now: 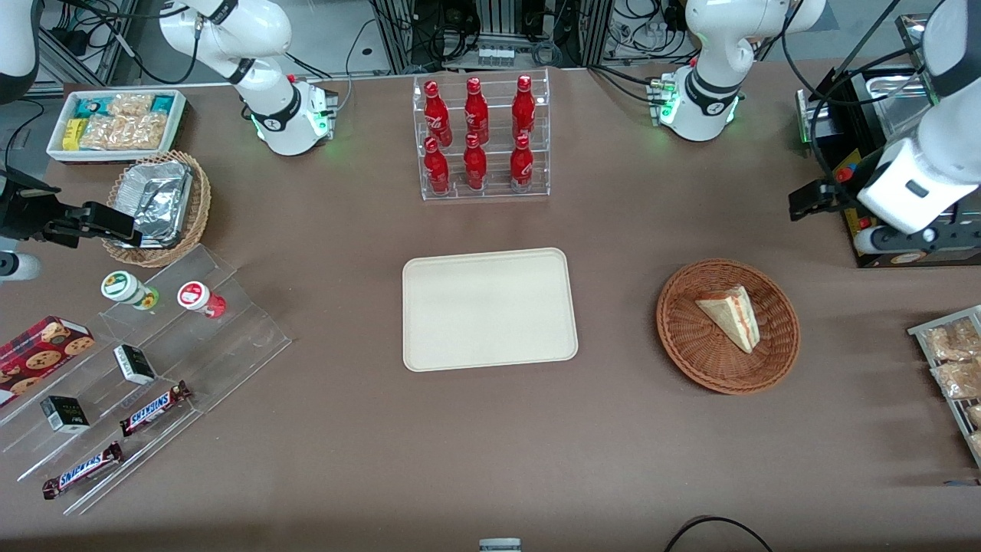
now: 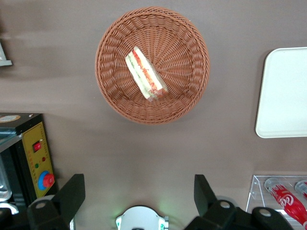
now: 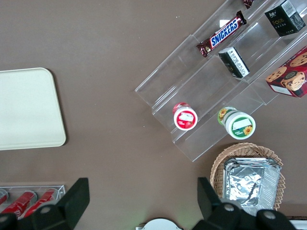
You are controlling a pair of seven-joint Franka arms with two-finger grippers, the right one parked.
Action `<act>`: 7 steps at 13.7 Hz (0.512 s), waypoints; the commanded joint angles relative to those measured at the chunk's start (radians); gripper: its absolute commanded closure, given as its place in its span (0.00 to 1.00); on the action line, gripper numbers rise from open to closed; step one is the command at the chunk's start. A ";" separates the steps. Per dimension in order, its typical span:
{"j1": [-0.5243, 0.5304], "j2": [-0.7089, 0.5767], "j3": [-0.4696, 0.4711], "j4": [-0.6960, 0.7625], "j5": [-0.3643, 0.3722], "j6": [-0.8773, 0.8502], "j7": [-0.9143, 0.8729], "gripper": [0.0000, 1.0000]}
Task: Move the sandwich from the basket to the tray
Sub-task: 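Move the left gripper over the wicker basket holding the sandwich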
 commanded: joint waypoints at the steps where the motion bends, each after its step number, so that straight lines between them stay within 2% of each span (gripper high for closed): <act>1: -0.014 -0.016 0.014 -0.126 -0.003 0.118 0.011 0.00; 7: -0.008 -0.014 0.017 -0.396 -0.001 0.461 0.004 0.00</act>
